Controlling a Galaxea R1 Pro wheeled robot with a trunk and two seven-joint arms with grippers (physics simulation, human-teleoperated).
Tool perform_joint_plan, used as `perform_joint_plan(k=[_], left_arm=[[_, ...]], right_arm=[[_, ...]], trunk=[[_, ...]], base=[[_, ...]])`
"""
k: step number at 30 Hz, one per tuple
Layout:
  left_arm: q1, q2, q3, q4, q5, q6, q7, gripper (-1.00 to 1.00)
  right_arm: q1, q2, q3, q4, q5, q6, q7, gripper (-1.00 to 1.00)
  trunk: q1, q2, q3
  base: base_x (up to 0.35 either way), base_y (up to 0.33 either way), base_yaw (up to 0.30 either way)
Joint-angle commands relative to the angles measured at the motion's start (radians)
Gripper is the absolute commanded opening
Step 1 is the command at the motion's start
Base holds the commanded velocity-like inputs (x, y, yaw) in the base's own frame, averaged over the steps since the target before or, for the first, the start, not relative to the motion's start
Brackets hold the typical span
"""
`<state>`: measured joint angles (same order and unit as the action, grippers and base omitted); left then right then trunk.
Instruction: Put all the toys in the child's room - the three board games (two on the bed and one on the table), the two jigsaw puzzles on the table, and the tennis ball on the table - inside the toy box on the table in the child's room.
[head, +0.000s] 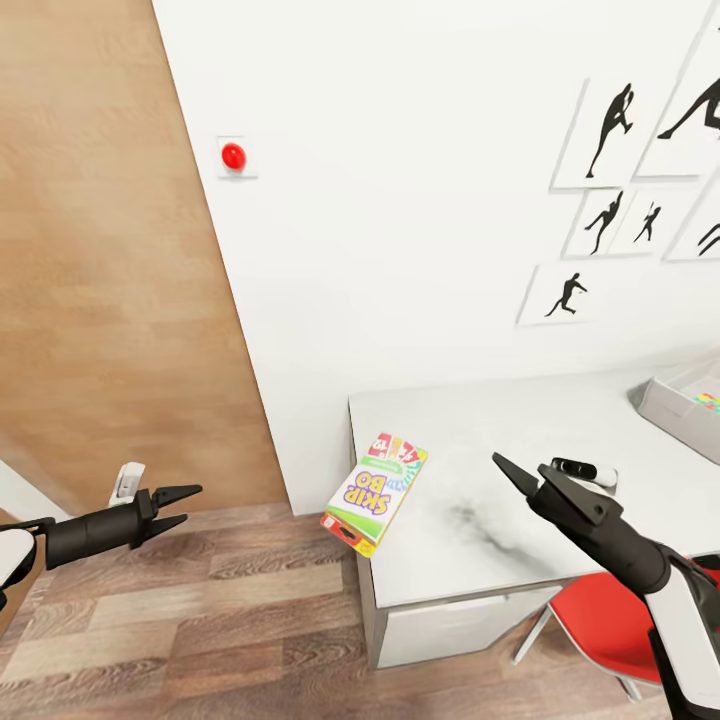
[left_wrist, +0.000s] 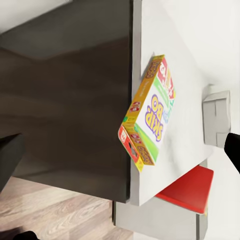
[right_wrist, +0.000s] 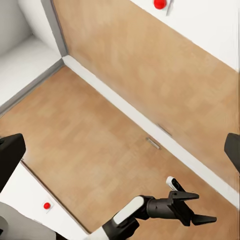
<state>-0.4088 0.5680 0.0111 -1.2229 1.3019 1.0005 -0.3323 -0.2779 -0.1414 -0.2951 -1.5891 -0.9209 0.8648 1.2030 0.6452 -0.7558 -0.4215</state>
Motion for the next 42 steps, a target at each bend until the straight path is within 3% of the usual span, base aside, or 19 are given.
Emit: perform_joint_plan(k=[1, 11, 15, 17, 21, 24, 26, 30, 32, 38, 42], left_arm=[[-0.001, 0.0, 0.001, 0.0, -0.007, 0.004, -0.007, 1.0], [-0.001, -0.013, -0.011, 0.011, -0.007, 0.0, 0.0, 1.0], [-0.001, -0.062, -0.013, 0.051, -0.012, 0.0, 0.001, 1.0], [-0.001, -0.082, -0.013, 0.083, -0.033, -0.001, 0.001, 1.0], [-0.002, -0.094, -0.01, 0.119, -0.076, -0.014, -0.005, 1.0], [-0.002, -0.099, -0.012, 0.138, -0.085, -0.05, -0.009, 1.0], [-0.002, -0.111, -0.013, 0.158, -0.088, -0.075, -0.012, 1.0], [-0.002, -0.164, -0.019, 0.187, -0.09, -0.096, -0.023, 1.0], [-0.002, -0.175, -0.024, 0.191, -0.091, -0.098, -0.031, 1.0], [-0.002, -0.222, -0.052, 0.182, -0.09, -0.102, -0.121, 1.0], [-0.002, -0.231, -0.056, 0.189, -0.093, -0.105, -0.194, 1.0]], right_arm=[[0.003, -0.001, -0.001, 0.0, -0.004, -0.001, 0.003, 1.0], [0.023, -0.002, -0.036, 0.0, -0.003, -0.027, 0.039, 1.0], [0.023, -0.001, -0.038, 0.0, -0.003, -0.03, 0.041, 1.0], [0.024, -0.002, -0.039, 0.0, -0.003, -0.031, 0.042, 1.0], [0.024, -0.002, -0.04, 0.0, -0.003, -0.032, 0.043, 1.0], [0.024, -0.003, -0.041, 0.0, -0.003, -0.032, 0.044, 1.0], [0.025, -0.003, -0.043, 0.0, -0.003, -0.032, 0.044, 1.0], [0.025, -0.003, -0.059, 0.0, -0.003, -0.032, 0.044, 1.0], [0.025, -0.003, -0.062, 0.0, -0.003, -0.032, 0.044, 1.0], [0.026, -0.002, -0.079, 0.0, -0.003, -0.032, 0.046, 1.0], [0.026, -0.001, -0.082, 0.0, -0.004, -0.032, 0.046, 1.0]], trunk=[[0.004, -0.008, -0.003], [0.042, -0.078, -0.017], [0.058, -0.106, -0.023], [0.065, -0.12, -0.026], [0.081, -0.148, -0.032], [0.092, -0.169, -0.037], [0.1, -0.183, -0.04], [0.115, -0.211, -0.045], [0.123, -0.225, -0.048], [0.146, -0.267, -0.057], [0.161, -0.295, -0.063]], base=[[0.0, 0.0, 0.0], [0.0, 0.0, 0.0], [0.0, 0.0, 0.0], [0.0, 0.0, 0.0], [0.0, 0.0, 0.0], [0.0, 0.0, 0.0], [0.0, 0.0, 0.0], [0.0, 0.0, 0.0], [0.0, 0.0, 0.0], [0.0, 0.0, 0.0], [0.0, 0.0, 0.0]])
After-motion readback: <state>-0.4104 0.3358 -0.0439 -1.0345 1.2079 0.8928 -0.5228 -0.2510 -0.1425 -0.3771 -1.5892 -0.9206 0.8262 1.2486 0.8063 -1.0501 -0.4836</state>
